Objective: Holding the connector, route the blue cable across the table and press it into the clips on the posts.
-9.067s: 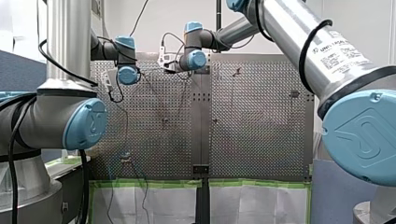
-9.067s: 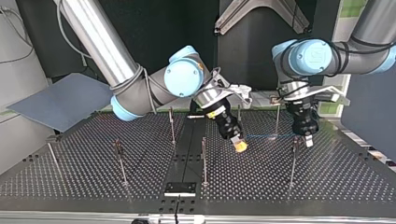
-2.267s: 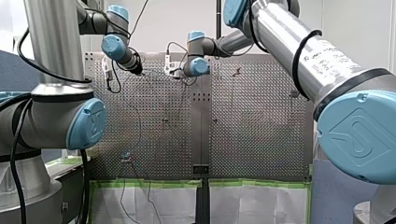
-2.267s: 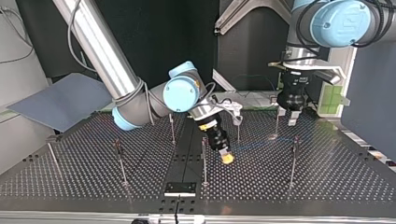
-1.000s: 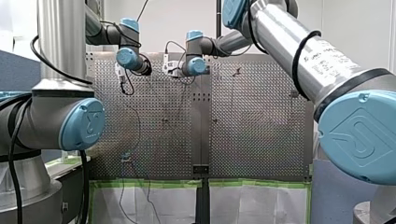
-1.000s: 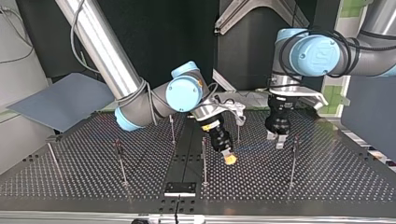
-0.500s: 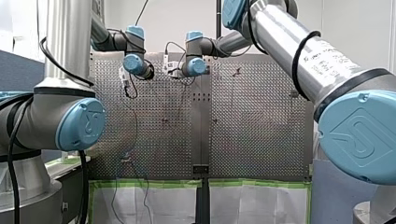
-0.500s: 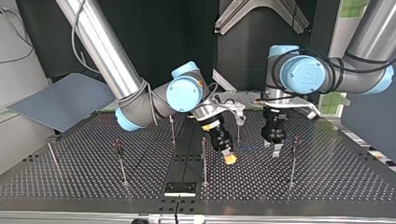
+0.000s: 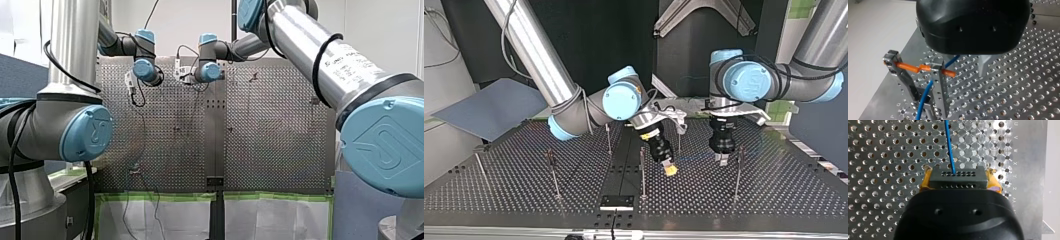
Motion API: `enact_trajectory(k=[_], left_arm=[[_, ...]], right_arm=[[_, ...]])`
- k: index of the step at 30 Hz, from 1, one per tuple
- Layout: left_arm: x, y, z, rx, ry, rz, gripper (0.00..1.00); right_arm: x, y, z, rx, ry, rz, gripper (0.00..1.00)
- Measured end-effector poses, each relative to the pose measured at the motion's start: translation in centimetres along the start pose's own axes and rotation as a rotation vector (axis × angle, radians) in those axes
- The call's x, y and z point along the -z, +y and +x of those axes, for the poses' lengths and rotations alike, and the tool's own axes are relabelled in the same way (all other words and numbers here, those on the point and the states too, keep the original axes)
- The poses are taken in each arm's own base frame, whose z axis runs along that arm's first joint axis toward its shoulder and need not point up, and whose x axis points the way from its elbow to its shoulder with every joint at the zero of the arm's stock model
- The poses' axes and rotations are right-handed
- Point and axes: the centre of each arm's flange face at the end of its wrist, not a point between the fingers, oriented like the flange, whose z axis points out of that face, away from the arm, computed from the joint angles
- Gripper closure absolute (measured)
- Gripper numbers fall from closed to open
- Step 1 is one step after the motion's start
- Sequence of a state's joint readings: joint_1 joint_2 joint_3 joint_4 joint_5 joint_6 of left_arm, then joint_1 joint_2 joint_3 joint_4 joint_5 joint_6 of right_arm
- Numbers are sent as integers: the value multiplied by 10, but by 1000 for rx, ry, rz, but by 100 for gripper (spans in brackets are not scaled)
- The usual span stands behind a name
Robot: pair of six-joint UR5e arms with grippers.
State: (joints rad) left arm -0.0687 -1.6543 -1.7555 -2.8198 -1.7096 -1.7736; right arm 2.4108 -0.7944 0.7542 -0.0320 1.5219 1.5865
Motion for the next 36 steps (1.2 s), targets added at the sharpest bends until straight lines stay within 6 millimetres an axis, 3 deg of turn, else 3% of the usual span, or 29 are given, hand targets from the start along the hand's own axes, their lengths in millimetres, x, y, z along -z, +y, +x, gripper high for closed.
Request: enact_trajectory(k=[10,16,26,36], left_arm=[[4,3,3,-5,19,-34,100],[13,4,15,-14,51,-72,100],[30,5,45,-2,60,-86,100],[47,11,75,10,81,-86,100]], right_arm=[[0,0,-1,0,-4,0,100],[0,-3,-10,-1,-19,-3,100],[-2,-17,-61,13,-106,-21,100],[6,-12,-97,11,-179,-37,100]])
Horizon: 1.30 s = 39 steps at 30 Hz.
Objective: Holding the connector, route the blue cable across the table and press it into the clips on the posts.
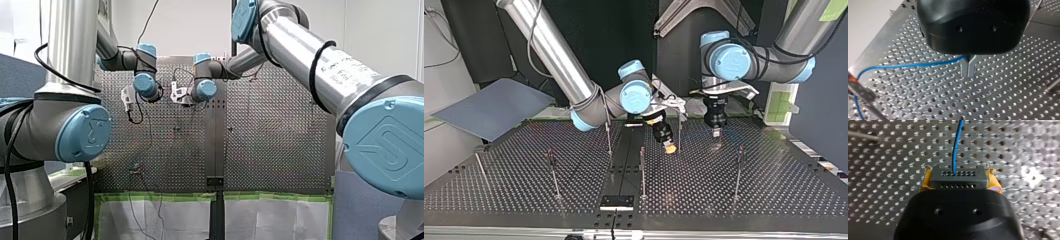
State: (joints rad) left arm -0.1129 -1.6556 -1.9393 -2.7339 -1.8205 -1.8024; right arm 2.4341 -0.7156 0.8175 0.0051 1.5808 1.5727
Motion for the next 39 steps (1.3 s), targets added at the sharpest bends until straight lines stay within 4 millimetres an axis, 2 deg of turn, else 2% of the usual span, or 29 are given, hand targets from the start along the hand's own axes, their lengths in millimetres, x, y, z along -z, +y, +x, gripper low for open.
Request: enact_trajectory(k=[8,17,23,33,39], left_arm=[[14,6,32,9,35,11,100],[19,6,78,-40,115,14,100],[19,7,107,-39,154,12,100],[18,9,126,-29,166,13,100],[14,9,136,-24,168,22,100]], right_arm=[[6,4,-32,-4,-64,-12,100],[12,6,-50,0,-104,-27,100],[16,2,-55,8,-128,-35,100],[35,3,-63,33,-168,-60,100],[47,2,-83,43,-214,-55,100]])
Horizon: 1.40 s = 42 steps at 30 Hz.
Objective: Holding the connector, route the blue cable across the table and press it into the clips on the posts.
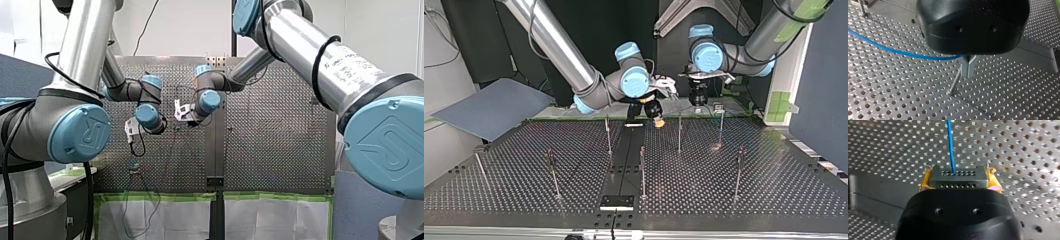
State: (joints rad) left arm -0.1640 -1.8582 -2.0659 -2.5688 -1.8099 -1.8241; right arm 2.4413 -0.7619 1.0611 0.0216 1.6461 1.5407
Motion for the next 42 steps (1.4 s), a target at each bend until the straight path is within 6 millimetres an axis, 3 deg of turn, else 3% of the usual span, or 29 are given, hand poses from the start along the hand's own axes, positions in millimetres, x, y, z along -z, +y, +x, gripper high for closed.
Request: enact_trajectory(k=[11,18,28,36,42], left_arm=[[-7,1,-2,29,-29,26,100],[-15,4,9,42,-25,29,100],[-26,10,6,74,-55,44,100],[-41,15,24,75,-42,39,100],[-57,14,16,83,-75,44,100]], right_arm=[[-3,8,-23,-14,-12,10,100],[-7,15,-23,-28,7,13,100],[-13,26,-22,-48,34,23,100],[-17,37,-23,-60,35,18,100],[-25,41,-44,-63,7,16,100]])
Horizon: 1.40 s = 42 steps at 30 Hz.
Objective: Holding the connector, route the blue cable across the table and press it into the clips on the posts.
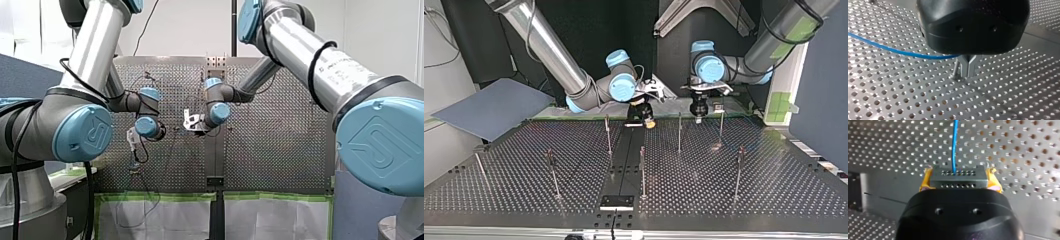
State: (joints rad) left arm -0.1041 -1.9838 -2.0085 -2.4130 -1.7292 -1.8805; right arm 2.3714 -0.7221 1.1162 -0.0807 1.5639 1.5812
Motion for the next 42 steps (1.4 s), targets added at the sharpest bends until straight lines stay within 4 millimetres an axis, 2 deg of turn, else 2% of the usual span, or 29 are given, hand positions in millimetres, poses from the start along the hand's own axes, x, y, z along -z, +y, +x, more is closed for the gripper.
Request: enact_trajectory(k=[4,12,20,28,29,30,32,33,35,36,38,39,41,42], left_arm=[[-8,0,-6,5,-14,12,100],[-28,2,-5,11,-16,23,100],[-52,1,-26,23,-52,23,100],[-57,4,-32,24,-62,24,100],[-58,4,-32,24,-62,24,91],[-58,4,-32,24,-62,24,91],[-57,4,-32,23,-59,25,78],[-57,4,-32,23,-57,26,78],[-56,3,-31,22,-50,26,57],[-55,2,-30,22,-47,25,57],[-54,1,-29,20,-37,21,35],[-53,1,-28,18,-32,18,35],[-50,0,-26,8,-18,6,0],[-49,0,-25,2,-11,2,0]], right_arm=[[-3,3,-4,0,-3,-2,100],[-11,21,13,-9,30,-20,100],[-16,41,24,-16,55,-25,100],[-19,52,31,-19,67,-25,100],[-19,53,32,-19,70,-25,100],[-19,53,33,-19,72,-25,100],[-20,55,35,-19,76,-26,100],[-20,56,36,-20,77,-27,100],[-20,57,37,-20,79,-29,100],[-20,57,37,-20,79,-29,100],[-20,58,37,-20,78,-30,100],[-20,58,37,-21,77,-30,100],[-20,59,37,-21,76,-30,100],[-20,59,37,-21,76,-31,100]])
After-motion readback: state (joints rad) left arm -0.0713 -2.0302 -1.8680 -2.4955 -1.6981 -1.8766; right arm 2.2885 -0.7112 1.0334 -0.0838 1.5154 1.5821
